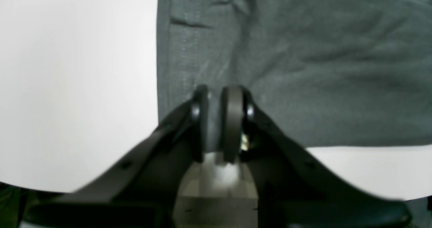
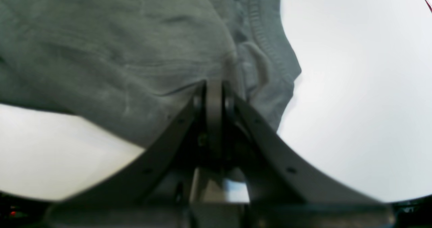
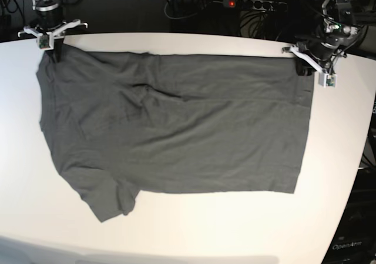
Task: Fold the T-shirt properly
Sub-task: 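Hold both corners still, keeping the grey shirt pulled taut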
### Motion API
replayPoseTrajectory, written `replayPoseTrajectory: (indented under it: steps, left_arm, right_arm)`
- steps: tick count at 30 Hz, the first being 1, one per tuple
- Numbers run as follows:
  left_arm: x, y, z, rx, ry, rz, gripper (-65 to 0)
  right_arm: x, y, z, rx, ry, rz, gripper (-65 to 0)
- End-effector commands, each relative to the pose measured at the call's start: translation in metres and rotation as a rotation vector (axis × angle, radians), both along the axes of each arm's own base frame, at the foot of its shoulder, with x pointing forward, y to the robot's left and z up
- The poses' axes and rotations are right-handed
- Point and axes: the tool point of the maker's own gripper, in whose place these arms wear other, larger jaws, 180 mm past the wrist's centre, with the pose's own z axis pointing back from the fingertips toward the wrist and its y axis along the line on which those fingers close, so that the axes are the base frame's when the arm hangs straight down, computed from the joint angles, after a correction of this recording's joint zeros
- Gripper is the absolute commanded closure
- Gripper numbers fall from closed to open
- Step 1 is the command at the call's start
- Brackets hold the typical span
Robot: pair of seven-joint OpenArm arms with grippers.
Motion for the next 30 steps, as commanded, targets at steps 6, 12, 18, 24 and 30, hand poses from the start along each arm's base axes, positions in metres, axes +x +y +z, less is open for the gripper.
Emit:
replayPoseTrajectory:
  steps: [6, 12, 18, 24, 30]
  left_arm:
    - [-0.072, -0.005, -0.039, 0.025, 0.348, -0.027, -8.8]
    - [-0.069, -0.005, -0.036, 0.027, 0.338, -0.029, -8.8]
    - [-0.069, -0.005, -0.037, 0.026, 0.341, -0.028, -8.8]
    - [-0.070, -0.005, -0.037, 0.026, 0.342, -0.028, -8.8]
    - [-0.070, -0.006, -0.037, 0.025, 0.344, -0.029, -8.8]
  right_arm:
    - [-0.024, -0.005, -0.008, -0.045, 0.121, 0.008, -0.1]
    - [-0.018, -0.005, -0.001, -0.060, 0.103, 0.019, -0.1]
    - [-0.008, -0.006, 0.007, -0.067, 0.058, 0.026, -0.1]
    - [0.005, -0.009, 0.028, -0.103, -0.013, 0.039, -0.1]
    - [0.017, -0.010, 0.052, -0.092, -0.139, 0.027, -0.1]
